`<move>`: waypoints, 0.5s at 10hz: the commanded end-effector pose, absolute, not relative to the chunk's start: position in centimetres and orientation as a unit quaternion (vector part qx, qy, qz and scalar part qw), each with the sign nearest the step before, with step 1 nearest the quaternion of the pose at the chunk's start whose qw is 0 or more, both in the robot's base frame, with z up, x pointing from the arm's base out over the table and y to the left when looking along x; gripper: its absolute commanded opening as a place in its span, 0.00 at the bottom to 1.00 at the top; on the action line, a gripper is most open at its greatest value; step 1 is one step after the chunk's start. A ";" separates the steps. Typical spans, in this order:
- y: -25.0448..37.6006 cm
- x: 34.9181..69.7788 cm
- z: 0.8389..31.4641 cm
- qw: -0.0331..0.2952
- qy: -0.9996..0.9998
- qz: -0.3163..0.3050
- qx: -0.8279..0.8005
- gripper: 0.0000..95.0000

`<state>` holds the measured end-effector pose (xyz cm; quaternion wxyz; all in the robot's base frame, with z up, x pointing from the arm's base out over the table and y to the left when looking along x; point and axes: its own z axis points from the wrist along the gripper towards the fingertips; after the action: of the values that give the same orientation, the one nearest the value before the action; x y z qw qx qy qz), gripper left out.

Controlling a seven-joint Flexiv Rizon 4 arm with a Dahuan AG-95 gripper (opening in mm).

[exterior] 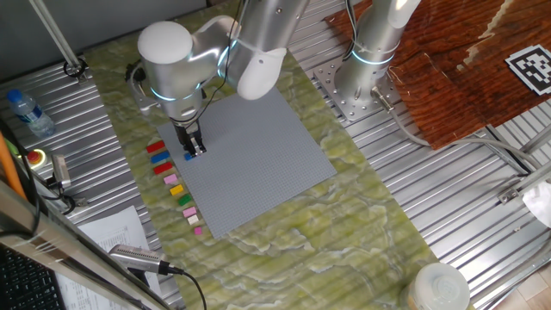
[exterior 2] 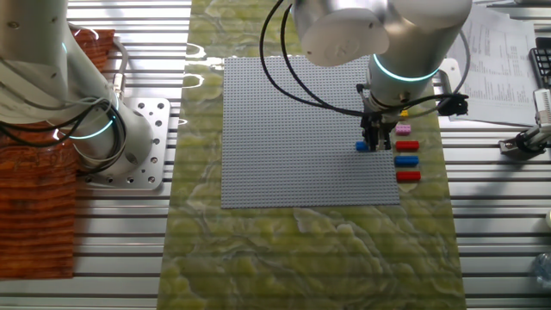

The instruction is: Stack small Lego blocks one on top of the other

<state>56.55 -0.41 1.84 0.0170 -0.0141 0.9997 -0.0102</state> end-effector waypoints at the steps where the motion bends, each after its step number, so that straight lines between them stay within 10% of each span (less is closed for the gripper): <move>1: -0.6 56.8 0.6 0.015 1.000 -0.008 -0.015 0.00; 5: -0.6 56.9 0.2 0.017 1.000 -0.008 -0.014 0.00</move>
<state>56.88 -0.60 1.86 0.0181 -0.0141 0.9997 -0.0083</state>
